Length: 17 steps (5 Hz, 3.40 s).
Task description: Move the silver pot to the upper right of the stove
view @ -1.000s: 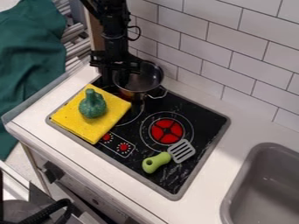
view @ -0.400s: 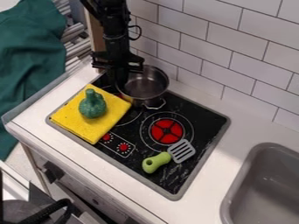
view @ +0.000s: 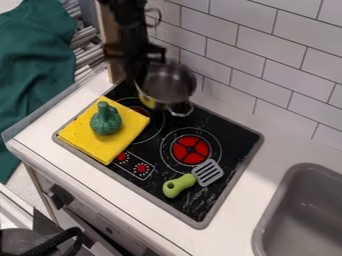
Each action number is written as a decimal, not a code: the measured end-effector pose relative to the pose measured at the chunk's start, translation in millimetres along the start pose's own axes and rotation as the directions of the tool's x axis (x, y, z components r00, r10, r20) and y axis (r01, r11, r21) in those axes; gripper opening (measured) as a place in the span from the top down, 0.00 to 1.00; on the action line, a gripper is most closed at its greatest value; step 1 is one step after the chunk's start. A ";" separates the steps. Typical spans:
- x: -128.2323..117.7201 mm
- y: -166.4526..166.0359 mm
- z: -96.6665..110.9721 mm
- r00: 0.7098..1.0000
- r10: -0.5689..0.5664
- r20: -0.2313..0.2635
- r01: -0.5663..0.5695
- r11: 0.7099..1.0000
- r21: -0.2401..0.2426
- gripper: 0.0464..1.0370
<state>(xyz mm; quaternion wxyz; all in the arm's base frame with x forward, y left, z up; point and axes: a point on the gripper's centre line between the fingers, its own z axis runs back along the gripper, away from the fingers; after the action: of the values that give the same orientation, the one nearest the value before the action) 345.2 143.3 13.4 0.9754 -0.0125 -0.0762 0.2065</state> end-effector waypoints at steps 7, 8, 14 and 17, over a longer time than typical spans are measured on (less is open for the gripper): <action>-59.2 -127.5 -25.8 0.976 -0.190 -0.104 0.188 0.982 -0.027 0.99; -55.7 -132.4 -31.0 0.974 -0.195 -0.118 0.194 0.981 -0.019 0.99; -51.3 -100.8 -53.8 0.986 -0.047 -0.158 0.048 0.999 -0.002 0.55; -36.3 -82.7 3.2 0.987 -0.150 0.058 0.156 0.981 -0.118 0.03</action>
<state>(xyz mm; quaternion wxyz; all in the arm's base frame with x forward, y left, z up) 345.1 53.0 16.0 0.9836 -0.0612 -0.1135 0.1261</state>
